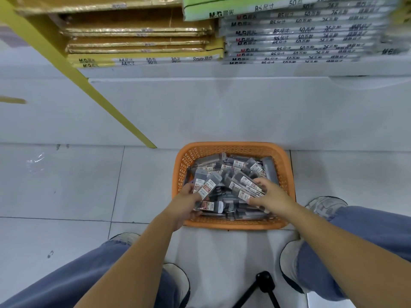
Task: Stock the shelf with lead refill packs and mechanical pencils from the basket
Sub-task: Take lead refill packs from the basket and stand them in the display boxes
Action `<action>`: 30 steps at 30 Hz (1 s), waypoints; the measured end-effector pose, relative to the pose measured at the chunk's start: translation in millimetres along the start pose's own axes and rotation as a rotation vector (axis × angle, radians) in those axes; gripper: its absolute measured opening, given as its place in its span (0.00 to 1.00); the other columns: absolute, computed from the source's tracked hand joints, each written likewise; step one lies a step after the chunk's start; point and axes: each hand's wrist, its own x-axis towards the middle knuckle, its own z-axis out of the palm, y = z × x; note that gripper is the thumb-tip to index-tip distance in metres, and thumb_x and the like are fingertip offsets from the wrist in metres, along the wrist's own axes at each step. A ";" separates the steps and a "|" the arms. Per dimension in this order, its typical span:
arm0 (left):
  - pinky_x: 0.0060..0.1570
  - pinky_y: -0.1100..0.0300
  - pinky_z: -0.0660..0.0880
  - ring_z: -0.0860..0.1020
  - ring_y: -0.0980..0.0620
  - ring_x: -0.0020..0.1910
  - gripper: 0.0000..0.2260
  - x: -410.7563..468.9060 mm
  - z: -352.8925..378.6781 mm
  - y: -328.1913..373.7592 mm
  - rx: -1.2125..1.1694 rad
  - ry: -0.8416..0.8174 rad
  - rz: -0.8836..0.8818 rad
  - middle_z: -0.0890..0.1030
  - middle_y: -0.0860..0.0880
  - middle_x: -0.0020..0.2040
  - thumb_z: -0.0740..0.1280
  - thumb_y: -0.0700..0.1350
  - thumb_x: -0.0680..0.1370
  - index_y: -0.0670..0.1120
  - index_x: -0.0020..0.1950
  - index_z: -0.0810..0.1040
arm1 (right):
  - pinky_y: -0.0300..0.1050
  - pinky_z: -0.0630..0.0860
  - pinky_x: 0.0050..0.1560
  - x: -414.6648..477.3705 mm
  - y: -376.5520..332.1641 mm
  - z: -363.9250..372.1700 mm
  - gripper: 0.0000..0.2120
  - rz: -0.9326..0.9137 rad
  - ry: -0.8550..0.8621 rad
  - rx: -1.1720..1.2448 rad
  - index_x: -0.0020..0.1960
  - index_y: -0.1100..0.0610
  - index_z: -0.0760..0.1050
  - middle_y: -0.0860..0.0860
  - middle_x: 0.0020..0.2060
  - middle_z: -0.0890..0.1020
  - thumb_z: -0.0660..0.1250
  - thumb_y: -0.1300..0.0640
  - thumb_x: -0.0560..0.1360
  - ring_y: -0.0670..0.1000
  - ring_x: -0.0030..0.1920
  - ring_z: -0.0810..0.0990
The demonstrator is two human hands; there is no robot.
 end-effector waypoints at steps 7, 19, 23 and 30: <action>0.48 0.53 0.82 0.81 0.49 0.46 0.11 -33.9 3.8 54.7 -0.029 -0.042 0.242 0.83 0.45 0.51 0.63 0.44 0.83 0.50 0.66 0.75 | 0.37 0.78 0.44 -27.1 -76.1 -67.1 0.24 -0.123 -0.130 0.090 0.56 0.49 0.76 0.48 0.51 0.84 0.79 0.64 0.64 0.43 0.46 0.83; 0.45 0.45 0.83 0.74 0.43 0.70 0.23 -158.3 14.2 161.0 0.110 -0.318 0.467 0.72 0.49 0.74 0.68 0.48 0.81 0.54 0.75 0.67 | 0.38 0.71 0.35 -125.4 -209.4 -133.9 0.26 -0.370 -0.205 -0.371 0.54 0.51 0.70 0.48 0.49 0.78 0.80 0.60 0.63 0.45 0.36 0.76; 0.47 0.50 0.84 0.81 0.46 0.60 0.27 -202.9 13.9 185.7 0.358 -0.326 0.594 0.80 0.49 0.65 0.75 0.54 0.74 0.56 0.70 0.69 | 0.43 0.73 0.30 -160.6 -246.2 -149.9 0.22 -0.476 -0.184 -0.374 0.49 0.56 0.71 0.52 0.42 0.81 0.79 0.67 0.63 0.45 0.29 0.77; 0.47 0.54 0.83 0.85 0.52 0.49 0.25 -243.1 11.8 211.6 0.418 -0.210 0.749 0.86 0.54 0.51 0.80 0.44 0.70 0.59 0.62 0.74 | 0.43 0.78 0.39 -198.0 -288.2 -157.2 0.22 -0.657 0.041 -0.263 0.46 0.45 0.80 0.48 0.45 0.83 0.84 0.55 0.56 0.46 0.41 0.81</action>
